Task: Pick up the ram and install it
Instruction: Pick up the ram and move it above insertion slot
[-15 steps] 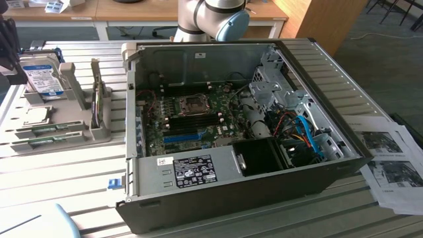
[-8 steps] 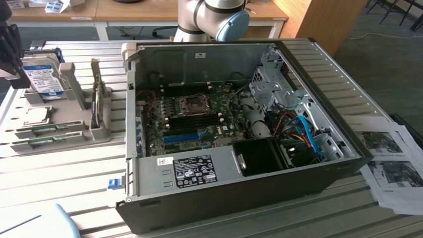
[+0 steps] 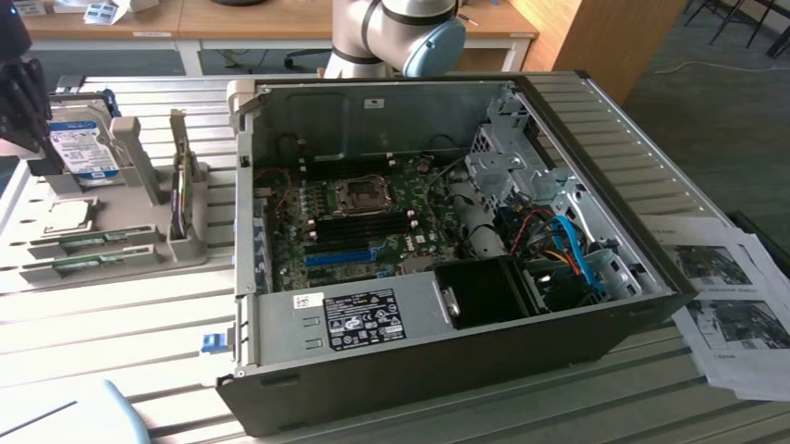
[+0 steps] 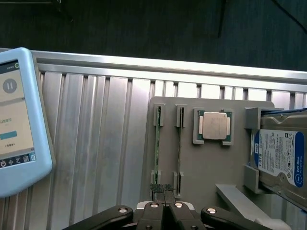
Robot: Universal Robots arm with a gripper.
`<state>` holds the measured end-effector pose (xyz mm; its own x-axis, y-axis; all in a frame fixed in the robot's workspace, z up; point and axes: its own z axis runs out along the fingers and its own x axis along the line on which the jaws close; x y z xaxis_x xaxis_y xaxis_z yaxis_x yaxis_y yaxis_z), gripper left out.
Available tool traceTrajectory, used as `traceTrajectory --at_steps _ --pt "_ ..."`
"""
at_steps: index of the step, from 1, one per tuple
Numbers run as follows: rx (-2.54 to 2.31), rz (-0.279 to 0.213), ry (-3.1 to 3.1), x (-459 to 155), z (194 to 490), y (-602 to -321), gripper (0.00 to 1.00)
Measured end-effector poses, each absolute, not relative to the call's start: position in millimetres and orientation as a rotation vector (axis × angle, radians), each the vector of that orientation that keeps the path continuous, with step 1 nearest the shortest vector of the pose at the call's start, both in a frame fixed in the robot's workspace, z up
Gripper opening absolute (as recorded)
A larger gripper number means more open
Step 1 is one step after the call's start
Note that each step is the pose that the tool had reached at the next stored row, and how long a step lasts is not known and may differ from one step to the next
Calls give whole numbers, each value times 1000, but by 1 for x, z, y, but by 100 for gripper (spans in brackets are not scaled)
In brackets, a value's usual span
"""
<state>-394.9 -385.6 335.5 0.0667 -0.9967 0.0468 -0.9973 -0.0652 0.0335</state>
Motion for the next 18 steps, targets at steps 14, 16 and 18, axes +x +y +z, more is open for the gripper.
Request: traceTrajectory --at_steps 14,16,18 --pt "2252 17 -2108 -395 311 -386 9" --pt "2252 17 -2108 -395 308 -386 9" --pt "2252 17 -2108 -395 304 -386 9"
